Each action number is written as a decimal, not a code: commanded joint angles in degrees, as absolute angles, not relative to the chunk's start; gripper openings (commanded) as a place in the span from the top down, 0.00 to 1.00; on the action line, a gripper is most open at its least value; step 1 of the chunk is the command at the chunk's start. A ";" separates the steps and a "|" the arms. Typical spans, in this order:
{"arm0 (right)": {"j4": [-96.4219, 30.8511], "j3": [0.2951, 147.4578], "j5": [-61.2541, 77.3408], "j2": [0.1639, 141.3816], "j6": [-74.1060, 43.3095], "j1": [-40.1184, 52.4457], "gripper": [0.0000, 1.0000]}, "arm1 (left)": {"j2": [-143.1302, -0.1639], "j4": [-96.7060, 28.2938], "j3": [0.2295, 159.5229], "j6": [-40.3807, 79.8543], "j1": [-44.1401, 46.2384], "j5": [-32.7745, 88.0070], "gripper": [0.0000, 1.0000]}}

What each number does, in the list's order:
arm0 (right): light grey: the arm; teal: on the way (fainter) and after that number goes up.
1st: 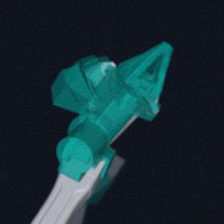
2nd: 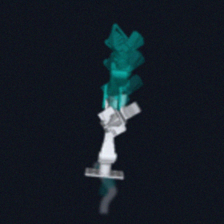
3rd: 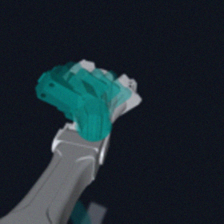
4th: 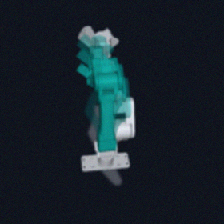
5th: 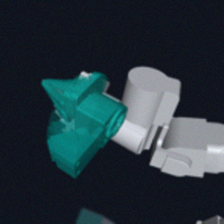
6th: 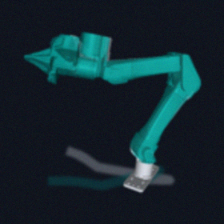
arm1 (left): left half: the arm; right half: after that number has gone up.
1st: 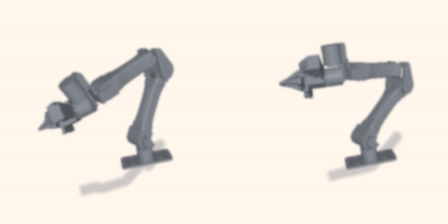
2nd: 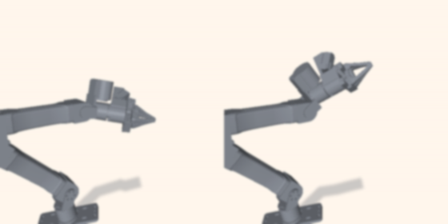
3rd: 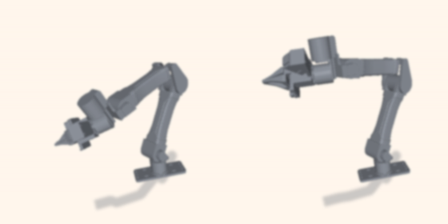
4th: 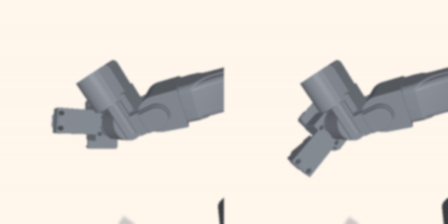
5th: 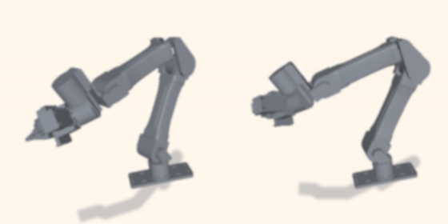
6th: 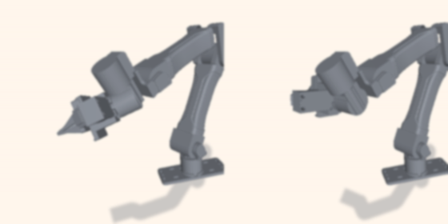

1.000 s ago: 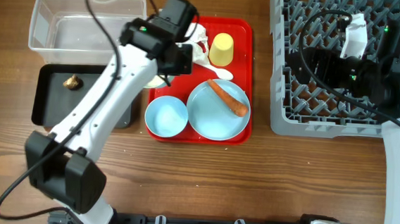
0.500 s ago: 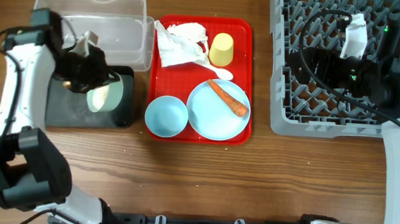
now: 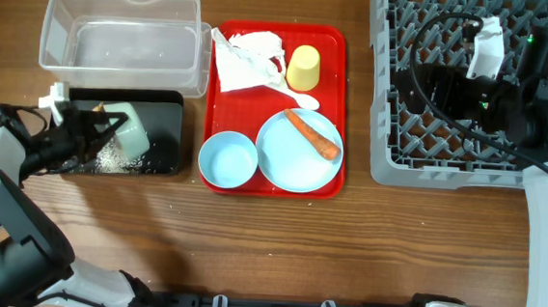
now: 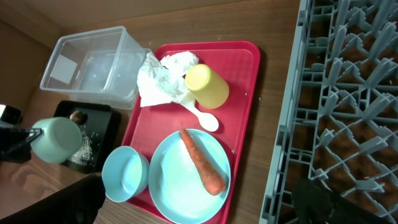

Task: Sort waste into correct bins and load items into the dishwasher rack
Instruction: 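Tip the rice out of the green bowl onto the black tray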

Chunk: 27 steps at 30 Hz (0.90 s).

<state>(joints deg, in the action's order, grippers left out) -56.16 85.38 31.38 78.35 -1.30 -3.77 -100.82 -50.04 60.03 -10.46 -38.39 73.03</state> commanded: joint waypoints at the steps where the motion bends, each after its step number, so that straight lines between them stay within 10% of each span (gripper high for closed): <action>1: -56.05 86.52 30.87 78.43 -2.02 -3.55 0.00 | -100.20 -48.82 59.83 -11.79 -39.40 84.68 0.96; 27: -56.66 86.52 30.85 78.43 -4.47 -3.55 0.00 | -99.83 -53.95 59.92 -3.73 -39.22 90.37 0.96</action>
<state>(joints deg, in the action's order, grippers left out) -56.75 85.38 31.38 78.35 -3.73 -3.77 -100.82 -53.60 59.99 -5.54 -39.03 88.47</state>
